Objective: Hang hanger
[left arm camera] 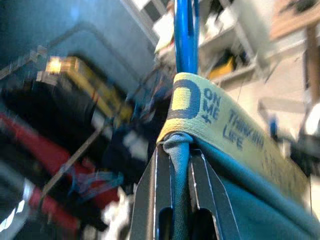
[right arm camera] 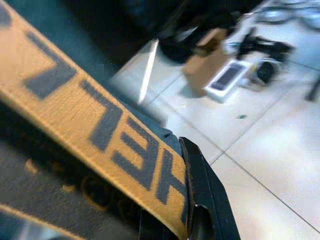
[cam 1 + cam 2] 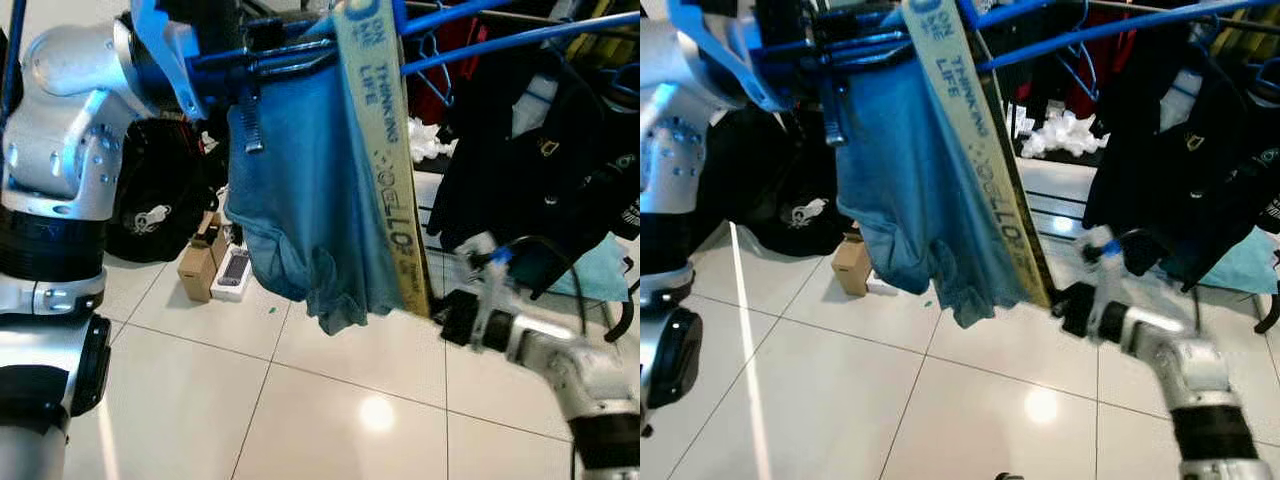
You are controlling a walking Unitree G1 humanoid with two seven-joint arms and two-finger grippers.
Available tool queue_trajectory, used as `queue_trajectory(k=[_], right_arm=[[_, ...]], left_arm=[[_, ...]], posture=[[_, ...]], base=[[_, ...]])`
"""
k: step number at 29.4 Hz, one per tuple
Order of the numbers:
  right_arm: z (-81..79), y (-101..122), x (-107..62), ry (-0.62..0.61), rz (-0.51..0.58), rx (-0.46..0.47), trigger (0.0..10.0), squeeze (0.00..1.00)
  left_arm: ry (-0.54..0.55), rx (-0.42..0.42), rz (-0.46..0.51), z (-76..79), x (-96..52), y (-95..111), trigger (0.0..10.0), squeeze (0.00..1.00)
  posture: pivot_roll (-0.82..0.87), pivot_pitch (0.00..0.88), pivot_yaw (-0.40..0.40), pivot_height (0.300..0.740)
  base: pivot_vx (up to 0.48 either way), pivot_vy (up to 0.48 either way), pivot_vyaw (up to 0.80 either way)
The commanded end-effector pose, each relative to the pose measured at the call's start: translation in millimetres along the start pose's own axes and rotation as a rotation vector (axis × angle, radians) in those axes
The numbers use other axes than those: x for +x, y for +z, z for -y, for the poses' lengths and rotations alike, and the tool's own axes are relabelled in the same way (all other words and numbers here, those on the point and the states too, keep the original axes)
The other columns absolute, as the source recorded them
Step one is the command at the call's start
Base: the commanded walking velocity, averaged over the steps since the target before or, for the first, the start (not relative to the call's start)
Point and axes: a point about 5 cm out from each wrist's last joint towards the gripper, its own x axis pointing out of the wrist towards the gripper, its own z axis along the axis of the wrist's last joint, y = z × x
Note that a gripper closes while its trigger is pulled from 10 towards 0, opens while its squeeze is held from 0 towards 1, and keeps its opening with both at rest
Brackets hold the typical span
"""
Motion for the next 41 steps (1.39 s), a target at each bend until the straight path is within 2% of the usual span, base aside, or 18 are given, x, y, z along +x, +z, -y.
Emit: queue_trajectory(k=[1,3,4,6,8,9,11,12,13,17,20,25,27,29,34,38,40,41], right_arm=[[10.4,0.2,-8.9,-0.045,0.013,0.063,0.0,0.0],[10.4,0.2,-8.9,-0.045,0.013,0.063,0.0,0.0],[20.8,19.7,-24.5,-0.065,0.142,0.147,0.0,0.0],[20.8,19.7,-24.5,-0.065,0.142,0.147,0.0,0.0],[18.9,42.1,-33.5,-0.001,0.296,0.209,0.0,0.0],[18.9,42.1,-33.5,-0.001,0.296,0.209,0.0,0.0],[13.5,61.4,-38.8,0.065,0.419,0.215,0.0,0.0],[13.5,61.4,-38.8,0.065,0.419,0.215,0.0,0.0],[13.4,70.9,-40.8,0.051,0.474,0.182,0.0,0.0],[13.4,70.9,-40.8,0.051,0.474,0.182,0.0,0.0],[15.1,97.2,-32.9,-0.039,0.574,0.159,0.0,0.0],[21.5,100.9,-27.0,-0.096,0.566,0.206,0.0,0.0],[28.6,99.7,-26.6,-0.147,0.559,0.245,0.0,0.0],[43.2,96.8,-30.8,-0.257,0.553,0.33,0.0,0.0],[47.9,96.0,-33.0,-0.294,0.553,0.357,0.0,0.0],[54.8,93.6,-35.0,-0.353,0.55,0.398,0.0,0.0],[54.8,93.6,-35.0,-0.353,0.55,0.398,0.0,0.0],[59.0,92.5,-37.6,-0.389,0.556,0.416,0.0,0.0]], left_arm=[[0.021,0.03,-0.05,-2.9,-9.6,-5.2,10.0,0.0],[0.021,0.03,-0.05,-2.9,-9.6,-5.2,10.0,0.0],[0.043,0.034,-0.12,1.0,-19.4,-20.6,10.0,0.0],[0.043,0.034,-0.12,1.0,-19.4,-20.6,10.0,0.0],[0.049,0.041,-0.163,9.0,-25.8,-32.5,10.0,0.0],[0.049,0.041,-0.163,9.0,-25.8,-32.5,10.0,0.0],[0.043,0.03,-0.163,19.4,-29.7,-38.5,10.0,0.0],[0.043,0.03,-0.163,19.4,-29.7,-38.5,10.0,0.0],[0.033,0.021,-0.156,25.7,-31.0,-39.9,10.0,0.0],[0.033,0.021,-0.156,25.7,-31.0,-39.9,10.0,0.0],[-0.019,-0.023,-0.128,49.9,-29.2,-43.1,10.0,0.0],[-0.017,-0.035,-0.119,58.8,-27.3,-46.6,10.0,0.0],[-0.006,-0.039,-0.116,60.8,-27.4,-47.8,10.0,0.0],[0.008,-0.049,-0.107,66.7,-29.4,-48.5,10.0,0.0],[0.01,-0.051,-0.105,69.3,-30.2,-48.3,10.0,0.0],[-0.019,-0.033,-0.139,81.0,-31.1,-54.2,10.0,0.0],[-0.019,-0.033,-0.139,81.0,-31.1,-54.2,10.0,0.0],[-0.036,-0.02,-0.169,88.0,-31.9,-59.4,10.0,0.0]], posture=[[-0.03,0.118,0.017,0.74],[-0.03,0.118,0.017,0.74],[-0.03,0.117,0.018,0.74],[-0.03,0.117,0.018,0.74],[-0.04,0.117,0.019,0.74],[-0.04,0.117,0.019,0.74],[-0.04,0.12,0.019,0.74],[-0.04,0.12,0.019,0.74],[-0.04,0.123,0.019,0.74],[-0.04,0.123,0.019,0.74],[-0.03,0.129,0.013,0.74],[-0.03,0.128,0.009,0.74],[-0.03,0.131,0.008,0.74],[-0.03,0.137,0.005,0.74],[-0.03,0.138,0.004,0.74],[-0.03,0.139,0.001,0.74],[-0.03,0.139,0.001,0.74],[-0.03,0.143,0.001,0.74]], base=[[0.0,0.0,0.0],[0.0,0.0,0.0],[0.0,0.0,0.0],[0.0,0.0,0.0],[0.0,0.0,0.0],[0.0,0.0,0.0],[0.0,0.0,0.0],[0.0,0.0,0.0],[0.0,0.0,0.0],[0.0,0.0,0.0],[0.0,0.0,0.0],[0.0,0.0,0.0],[0.0,0.0,0.0],[0.0,0.0,0.0],[0.0,0.0,0.0],[0.0,0.0,0.0],[0.0,0.0,0.0],[0.0,0.0,0.0]])
